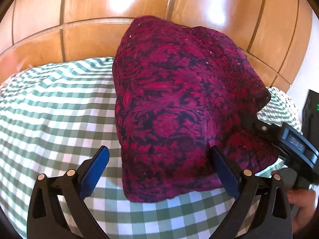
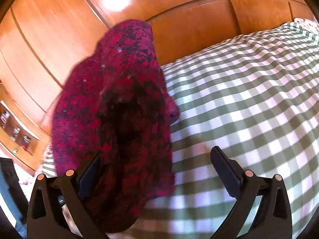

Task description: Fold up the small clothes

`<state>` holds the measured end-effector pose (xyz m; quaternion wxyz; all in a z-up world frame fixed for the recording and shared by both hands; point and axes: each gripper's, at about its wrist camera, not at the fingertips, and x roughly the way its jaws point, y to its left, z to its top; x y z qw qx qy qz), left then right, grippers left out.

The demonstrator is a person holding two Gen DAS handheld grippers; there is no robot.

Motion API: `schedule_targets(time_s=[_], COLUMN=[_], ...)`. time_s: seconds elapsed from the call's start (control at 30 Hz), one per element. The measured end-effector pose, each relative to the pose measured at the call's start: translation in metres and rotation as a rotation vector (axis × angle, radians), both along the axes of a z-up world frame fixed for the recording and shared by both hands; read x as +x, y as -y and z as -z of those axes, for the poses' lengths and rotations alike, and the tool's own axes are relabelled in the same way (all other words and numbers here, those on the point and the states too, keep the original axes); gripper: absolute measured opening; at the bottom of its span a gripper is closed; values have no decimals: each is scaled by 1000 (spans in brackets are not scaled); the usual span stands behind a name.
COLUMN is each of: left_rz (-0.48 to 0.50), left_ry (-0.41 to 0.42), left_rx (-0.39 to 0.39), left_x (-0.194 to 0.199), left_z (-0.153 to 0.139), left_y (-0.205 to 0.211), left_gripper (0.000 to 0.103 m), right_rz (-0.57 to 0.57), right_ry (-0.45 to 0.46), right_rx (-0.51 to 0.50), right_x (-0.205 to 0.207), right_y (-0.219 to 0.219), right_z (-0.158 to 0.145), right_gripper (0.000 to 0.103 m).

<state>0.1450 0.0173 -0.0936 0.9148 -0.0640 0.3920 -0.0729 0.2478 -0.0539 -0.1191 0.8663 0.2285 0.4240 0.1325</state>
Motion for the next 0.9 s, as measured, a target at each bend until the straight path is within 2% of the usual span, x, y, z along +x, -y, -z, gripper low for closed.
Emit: schedule_targets(time_s=[0.27,0.5,0.6,0.73,0.9], left_rz=[-31,-29,-39,-53,-93], left_ry=[-15,-12,-2,68,149], left_rx=[19,68,91,101,122], left_x=[-22,-49,-59,-80,-106], left_z=[-7,-8,-11,-21,-35], left_y=[1,2,3,-2,-5], left_gripper=[99,99,99,99,99], right_rz=[-16,-15,-9,5,48], right_ry=[87,115,130,158,279], right_rx=[-127,-195,-261,-351,-385], right_x=[-46,-72,-85,-104,-131], right_y=[-9,-18,-21,-24,-21], right_z=[-29,-41,-47,-53,-68], right_gripper=[101,101,101,101,101])
